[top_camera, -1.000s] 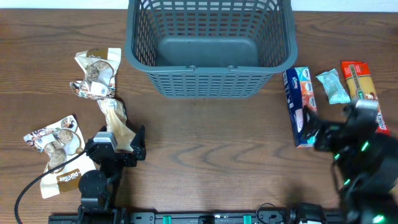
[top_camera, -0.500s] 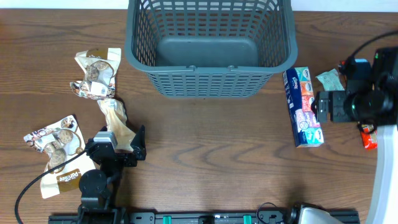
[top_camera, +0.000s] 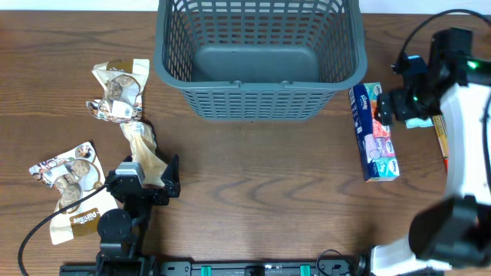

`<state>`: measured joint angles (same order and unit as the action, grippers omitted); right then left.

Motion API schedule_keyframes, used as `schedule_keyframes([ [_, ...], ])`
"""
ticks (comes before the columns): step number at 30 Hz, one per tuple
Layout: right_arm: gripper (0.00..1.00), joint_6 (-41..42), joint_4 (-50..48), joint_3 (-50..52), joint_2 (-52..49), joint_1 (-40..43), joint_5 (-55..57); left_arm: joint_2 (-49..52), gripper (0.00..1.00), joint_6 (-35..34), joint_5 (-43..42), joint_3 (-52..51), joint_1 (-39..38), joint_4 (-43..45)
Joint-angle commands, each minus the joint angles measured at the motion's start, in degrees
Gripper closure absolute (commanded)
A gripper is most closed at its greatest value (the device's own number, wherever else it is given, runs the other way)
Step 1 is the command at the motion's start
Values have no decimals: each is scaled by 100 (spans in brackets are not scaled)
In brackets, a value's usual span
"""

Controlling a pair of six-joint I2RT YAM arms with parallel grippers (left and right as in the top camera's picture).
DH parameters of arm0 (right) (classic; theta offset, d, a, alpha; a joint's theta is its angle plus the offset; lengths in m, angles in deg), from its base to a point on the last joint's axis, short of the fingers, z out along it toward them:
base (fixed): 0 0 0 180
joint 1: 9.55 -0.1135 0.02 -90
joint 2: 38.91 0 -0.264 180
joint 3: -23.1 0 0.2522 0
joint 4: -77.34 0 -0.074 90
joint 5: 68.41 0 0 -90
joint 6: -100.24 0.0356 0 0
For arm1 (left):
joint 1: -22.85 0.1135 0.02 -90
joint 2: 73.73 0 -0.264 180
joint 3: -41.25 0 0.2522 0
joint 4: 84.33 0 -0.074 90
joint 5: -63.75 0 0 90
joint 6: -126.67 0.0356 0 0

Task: Pack container
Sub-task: 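Reach the right gripper to the blue tissue bundle and grasp it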

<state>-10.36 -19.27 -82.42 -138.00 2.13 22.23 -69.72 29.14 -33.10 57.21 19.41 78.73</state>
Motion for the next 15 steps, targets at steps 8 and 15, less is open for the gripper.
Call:
schedule_keyframes([
  [8, 1, -111, -734, -66, -1685, 26, -278, 2, 1, -28, 20, -9, -13, -59],
  [15, 4, -46, -1305, -66, -2321, 28, -280, 2, 1, -28, 22, -9, -13, -59],
])
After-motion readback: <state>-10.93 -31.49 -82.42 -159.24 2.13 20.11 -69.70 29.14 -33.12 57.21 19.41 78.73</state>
